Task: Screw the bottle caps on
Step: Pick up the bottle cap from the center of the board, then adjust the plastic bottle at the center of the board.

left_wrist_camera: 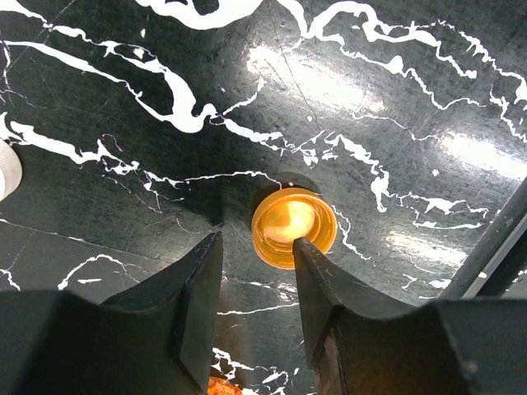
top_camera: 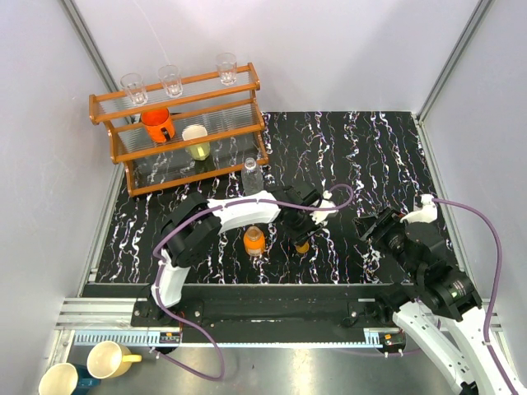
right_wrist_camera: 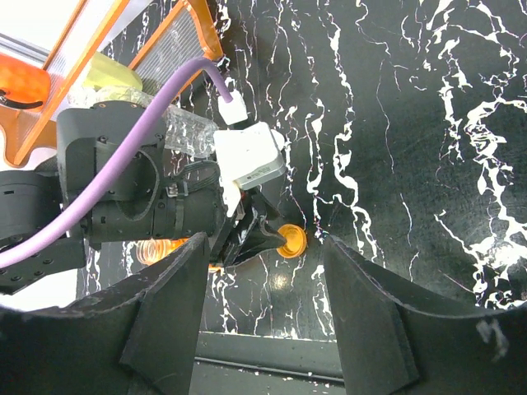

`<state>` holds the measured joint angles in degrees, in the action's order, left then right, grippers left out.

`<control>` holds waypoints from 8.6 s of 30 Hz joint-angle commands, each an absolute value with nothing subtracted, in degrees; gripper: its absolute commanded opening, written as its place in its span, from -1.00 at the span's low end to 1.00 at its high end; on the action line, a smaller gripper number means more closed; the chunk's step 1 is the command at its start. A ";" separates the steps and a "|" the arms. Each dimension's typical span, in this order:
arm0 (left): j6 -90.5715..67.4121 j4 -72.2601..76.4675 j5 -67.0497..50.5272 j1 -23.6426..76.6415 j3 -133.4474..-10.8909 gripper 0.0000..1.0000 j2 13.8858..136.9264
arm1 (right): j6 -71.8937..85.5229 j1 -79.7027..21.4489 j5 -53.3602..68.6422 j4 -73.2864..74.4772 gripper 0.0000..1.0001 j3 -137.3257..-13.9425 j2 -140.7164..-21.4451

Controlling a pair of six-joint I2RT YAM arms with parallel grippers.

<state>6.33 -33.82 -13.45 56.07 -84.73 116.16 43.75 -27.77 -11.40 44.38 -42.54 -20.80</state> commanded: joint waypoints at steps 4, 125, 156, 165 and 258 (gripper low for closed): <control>6.50 -32.08 -13.97 56.69 -85.17 -0.17 117.25 | 42.98 -28.13 -12.92 42.71 0.31 -45.09 -21.45; -107.67 65.04 -75.59 28.39 -80.07 -1.00 90.97 | -44.12 -67.94 -11.34 -36.74 0.07 -50.19 -53.70; -124.74 93.60 -92.44 15.72 -82.13 0.97 88.92 | -22.42 -68.03 -12.66 -7.21 -0.32 -61.26 -42.54; -124.76 88.70 -96.86 21.17 -146.05 0.98 116.79 | -19.60 -68.29 -10.20 -7.38 -0.30 -66.18 -46.84; 12.74 -17.58 -25.93 37.71 -45.88 0.30 73.30 | -15.21 -69.00 -16.52 5.10 -0.28 -63.11 -36.39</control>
<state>12.60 -20.84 -27.09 37.47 -45.87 72.71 -16.21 -68.51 -14.57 5.89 -63.29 -37.17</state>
